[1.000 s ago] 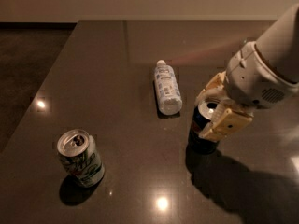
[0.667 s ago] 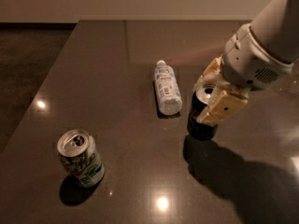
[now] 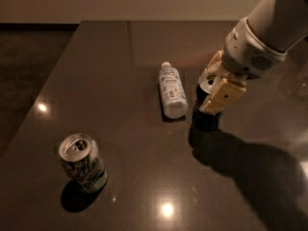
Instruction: Move pepsi can near blue plastic bottle
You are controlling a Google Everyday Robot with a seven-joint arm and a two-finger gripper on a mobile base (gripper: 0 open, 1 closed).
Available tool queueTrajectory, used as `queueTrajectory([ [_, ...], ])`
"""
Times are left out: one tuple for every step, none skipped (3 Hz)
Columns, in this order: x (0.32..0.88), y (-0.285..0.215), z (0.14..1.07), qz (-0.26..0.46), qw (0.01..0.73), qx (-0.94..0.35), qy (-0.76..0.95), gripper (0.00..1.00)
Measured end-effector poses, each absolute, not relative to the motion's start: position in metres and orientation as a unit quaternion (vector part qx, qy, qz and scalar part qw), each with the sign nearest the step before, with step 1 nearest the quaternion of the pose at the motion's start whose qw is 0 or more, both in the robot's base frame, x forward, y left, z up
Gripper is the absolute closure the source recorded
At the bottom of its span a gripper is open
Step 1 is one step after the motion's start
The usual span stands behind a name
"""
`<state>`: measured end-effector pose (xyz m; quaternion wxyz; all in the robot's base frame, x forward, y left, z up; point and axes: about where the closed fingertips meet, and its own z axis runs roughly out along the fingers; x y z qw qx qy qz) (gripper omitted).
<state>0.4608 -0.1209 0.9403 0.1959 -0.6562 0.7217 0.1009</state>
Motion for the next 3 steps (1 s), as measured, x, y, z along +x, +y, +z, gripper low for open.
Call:
queueTrajectory([
  [0.472, -0.119, 0.931, 0.108, 0.2, -0.652, 0.723, 0.83],
  [0.478, -0.114, 0.925, 0.117, 0.207, -0.653, 0.72, 0.6],
  [0.482, -0.108, 0.92, 0.124, 0.207, -0.654, 0.717, 0.37],
])
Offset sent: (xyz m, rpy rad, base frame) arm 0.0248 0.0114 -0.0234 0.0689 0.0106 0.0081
